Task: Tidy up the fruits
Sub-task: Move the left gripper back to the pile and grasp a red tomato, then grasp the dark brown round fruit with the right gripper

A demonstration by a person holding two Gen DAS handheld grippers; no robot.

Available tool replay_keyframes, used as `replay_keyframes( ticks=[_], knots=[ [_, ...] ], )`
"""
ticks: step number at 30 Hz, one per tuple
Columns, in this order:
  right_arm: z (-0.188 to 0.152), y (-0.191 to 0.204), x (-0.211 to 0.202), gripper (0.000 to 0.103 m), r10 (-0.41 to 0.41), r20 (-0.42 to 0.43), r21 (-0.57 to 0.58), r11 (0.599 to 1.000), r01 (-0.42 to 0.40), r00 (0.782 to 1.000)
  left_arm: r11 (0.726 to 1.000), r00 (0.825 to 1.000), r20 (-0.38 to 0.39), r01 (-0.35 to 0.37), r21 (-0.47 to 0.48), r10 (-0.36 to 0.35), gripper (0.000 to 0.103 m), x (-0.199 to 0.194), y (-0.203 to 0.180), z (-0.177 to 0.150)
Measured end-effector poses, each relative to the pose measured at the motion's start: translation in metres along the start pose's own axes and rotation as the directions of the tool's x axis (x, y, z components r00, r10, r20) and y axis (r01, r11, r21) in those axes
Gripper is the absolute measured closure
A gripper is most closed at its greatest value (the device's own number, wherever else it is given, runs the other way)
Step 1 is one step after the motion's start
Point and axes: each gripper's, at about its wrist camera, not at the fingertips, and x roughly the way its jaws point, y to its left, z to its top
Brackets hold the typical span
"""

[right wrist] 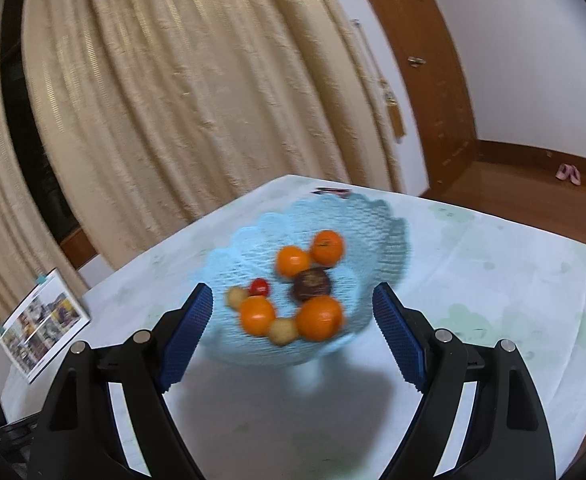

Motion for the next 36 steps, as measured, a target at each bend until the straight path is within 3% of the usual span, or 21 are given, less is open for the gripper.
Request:
replay_keyframes(
  ticks=[5, 8, 17, 28, 36],
  knots=[
    [-0.006, 0.04, 0.0, 0.019, 0.098, -0.056, -0.082, 0.991, -0.103, 0.994, 1.0, 1.0, -0.021, 0.006, -0.029, -0.006, 0.071, 0.003, 0.006, -0.001],
    [-0.015, 0.066, 0.009, 0.019, 0.173, -0.135, -0.118, 0.975, -0.189, 0.976, 1.0, 1.0, -0.021, 0.005, -0.024, -0.006, 0.072, 0.003, 0.005, -0.002],
    [-0.047, 0.145, 0.037, 0.019, 0.298, -0.379, -0.207, 0.895, -0.394, 0.876, 0.997, 1.0, 0.008, -0.029, -0.076, 0.03, 0.072, -0.015, 0.018, 0.004],
    [-0.097, 0.229, 0.076, 0.02, 0.275, -0.56, -0.342, 0.783, -0.52, 0.782, 0.985, 0.988, 0.094, -0.106, -0.135, 0.119, 0.072, -0.051, 0.035, 0.014],
    [-0.124, 0.271, 0.099, 0.038, 0.23, -0.627, -0.401, 0.724, -0.561, 0.745, 0.978, 0.985, 0.119, -0.105, -0.179, 0.127, 0.072, -0.063, 0.046, 0.019]
  ],
)
